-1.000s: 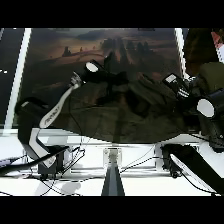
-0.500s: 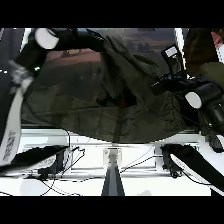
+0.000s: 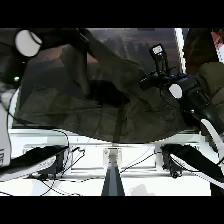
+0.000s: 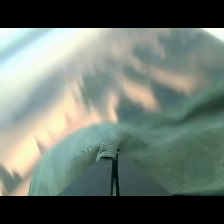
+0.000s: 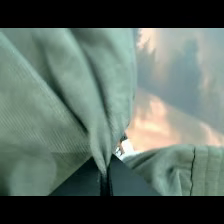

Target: Fold the clothes and pants, and hang the long-sleeved shirts on hangers.

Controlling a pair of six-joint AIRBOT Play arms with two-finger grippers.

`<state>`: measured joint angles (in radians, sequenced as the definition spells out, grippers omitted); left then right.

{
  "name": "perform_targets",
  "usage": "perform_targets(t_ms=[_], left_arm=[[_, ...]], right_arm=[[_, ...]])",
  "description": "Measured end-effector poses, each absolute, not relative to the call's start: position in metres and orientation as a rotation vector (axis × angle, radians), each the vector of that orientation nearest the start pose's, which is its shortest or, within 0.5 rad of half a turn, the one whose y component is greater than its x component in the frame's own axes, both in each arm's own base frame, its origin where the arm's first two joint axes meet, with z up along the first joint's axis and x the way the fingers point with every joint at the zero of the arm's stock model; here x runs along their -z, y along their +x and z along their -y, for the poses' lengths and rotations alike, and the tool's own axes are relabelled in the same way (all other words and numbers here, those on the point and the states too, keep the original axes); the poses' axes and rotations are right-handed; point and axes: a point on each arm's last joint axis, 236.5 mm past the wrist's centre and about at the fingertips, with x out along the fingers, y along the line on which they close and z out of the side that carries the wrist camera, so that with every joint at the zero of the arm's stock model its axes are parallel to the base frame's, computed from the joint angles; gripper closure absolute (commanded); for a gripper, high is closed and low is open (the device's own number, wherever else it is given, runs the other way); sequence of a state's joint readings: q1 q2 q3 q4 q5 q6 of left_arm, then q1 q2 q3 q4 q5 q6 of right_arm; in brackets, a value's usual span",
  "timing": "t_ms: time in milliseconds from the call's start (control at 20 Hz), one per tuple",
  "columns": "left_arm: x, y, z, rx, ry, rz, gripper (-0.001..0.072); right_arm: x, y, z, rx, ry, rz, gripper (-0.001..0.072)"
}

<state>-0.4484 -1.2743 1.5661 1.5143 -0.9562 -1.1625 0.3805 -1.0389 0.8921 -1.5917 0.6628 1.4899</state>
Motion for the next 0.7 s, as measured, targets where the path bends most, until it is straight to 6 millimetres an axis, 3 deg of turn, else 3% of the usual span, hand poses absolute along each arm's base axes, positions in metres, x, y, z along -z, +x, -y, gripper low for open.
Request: perform_targets(t_ms=[200, 400, 550, 700], left_arm=[[-0.112, 0.429, 0.24, 0.671, 0.54, -0.83, 0.0693], [-0.044, 0.437, 0.264, 0.714, 0.485, -0.952, 0.0692], [-0.027, 0.446, 0.278, 0.714, 0.423, -0.949, 0.0692], [-0.039, 0.456, 0.305, 0.738, 0.286, -0.878, 0.0691]], right_arm=[[-0.043, 0.406, -0.159, -0.388, -0.241, -0.729, 0.0685], [-0.009, 0.435, -0.149, -0.349, -0.243, -0.73, 0.0685], [-0.01, 0.467, -0.123, -0.251, -0.132, -0.693, 0.0685], [-0.035, 0.498, -0.088, -0.141, 0.006, -0.622, 0.0685]])
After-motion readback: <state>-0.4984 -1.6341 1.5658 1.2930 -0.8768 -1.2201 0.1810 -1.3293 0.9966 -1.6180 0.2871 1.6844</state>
